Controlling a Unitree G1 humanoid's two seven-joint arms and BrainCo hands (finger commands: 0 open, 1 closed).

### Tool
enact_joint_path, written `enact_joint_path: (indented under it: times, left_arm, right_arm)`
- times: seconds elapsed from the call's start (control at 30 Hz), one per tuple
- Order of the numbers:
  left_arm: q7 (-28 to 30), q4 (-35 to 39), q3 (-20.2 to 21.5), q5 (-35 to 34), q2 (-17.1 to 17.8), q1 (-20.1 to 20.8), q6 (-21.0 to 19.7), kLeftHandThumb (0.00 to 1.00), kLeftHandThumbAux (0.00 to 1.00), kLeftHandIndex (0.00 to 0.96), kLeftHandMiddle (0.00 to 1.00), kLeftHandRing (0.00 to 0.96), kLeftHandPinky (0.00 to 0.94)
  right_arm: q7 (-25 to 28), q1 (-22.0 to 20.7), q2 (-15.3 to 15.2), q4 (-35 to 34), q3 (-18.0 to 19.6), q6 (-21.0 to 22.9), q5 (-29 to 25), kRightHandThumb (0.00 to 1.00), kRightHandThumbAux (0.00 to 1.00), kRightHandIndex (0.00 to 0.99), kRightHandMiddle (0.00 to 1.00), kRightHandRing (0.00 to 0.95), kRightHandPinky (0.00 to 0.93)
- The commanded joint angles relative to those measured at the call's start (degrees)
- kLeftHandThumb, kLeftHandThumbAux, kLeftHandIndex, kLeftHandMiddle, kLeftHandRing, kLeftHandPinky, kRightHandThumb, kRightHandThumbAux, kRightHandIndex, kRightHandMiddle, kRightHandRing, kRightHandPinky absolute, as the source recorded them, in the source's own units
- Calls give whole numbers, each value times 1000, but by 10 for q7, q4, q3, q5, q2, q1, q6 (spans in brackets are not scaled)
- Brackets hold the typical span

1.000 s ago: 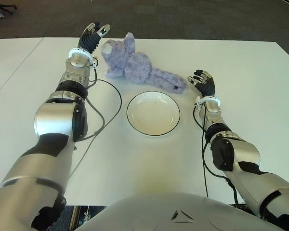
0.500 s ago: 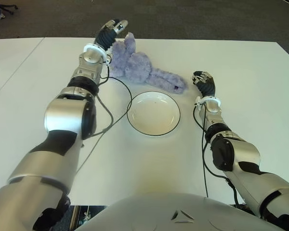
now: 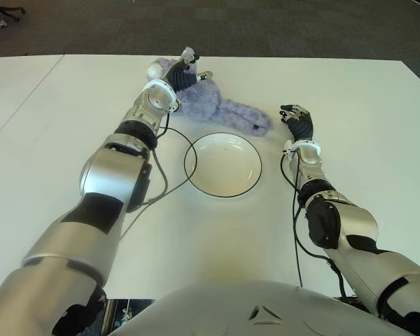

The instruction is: Put the doll into the plate.

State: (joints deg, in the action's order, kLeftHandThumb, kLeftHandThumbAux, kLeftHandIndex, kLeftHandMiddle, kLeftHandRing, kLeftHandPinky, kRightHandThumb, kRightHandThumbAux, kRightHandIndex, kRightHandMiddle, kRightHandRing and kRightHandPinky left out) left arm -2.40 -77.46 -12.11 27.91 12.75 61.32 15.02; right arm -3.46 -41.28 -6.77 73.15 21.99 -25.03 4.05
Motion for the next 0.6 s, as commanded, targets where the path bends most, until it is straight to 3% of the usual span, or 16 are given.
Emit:
enact_joint_path:
  times: [0.03, 0.33, 0.6]
  left_arm:
    - [-65, -23, -72, 79, -8, -37, -46, 495, 317, 0, 0, 0, 16]
    - [-88, -34, -205, 206, -17, -31, -145, 501, 247, 0, 0, 0, 44]
    - [-86, -36, -246, 238, -20, -26, -170, 480, 194, 0, 0, 0, 2]
  right_arm:
    - [15, 87, 34, 55, 16, 68, -20, 698, 733, 404, 292, 251, 147]
    - [19, 91, 35, 54, 22, 61, -25, 699, 733, 404, 295, 255, 192]
    - [18, 94, 34, 53, 24, 58, -27, 700, 732, 405, 313, 270, 194]
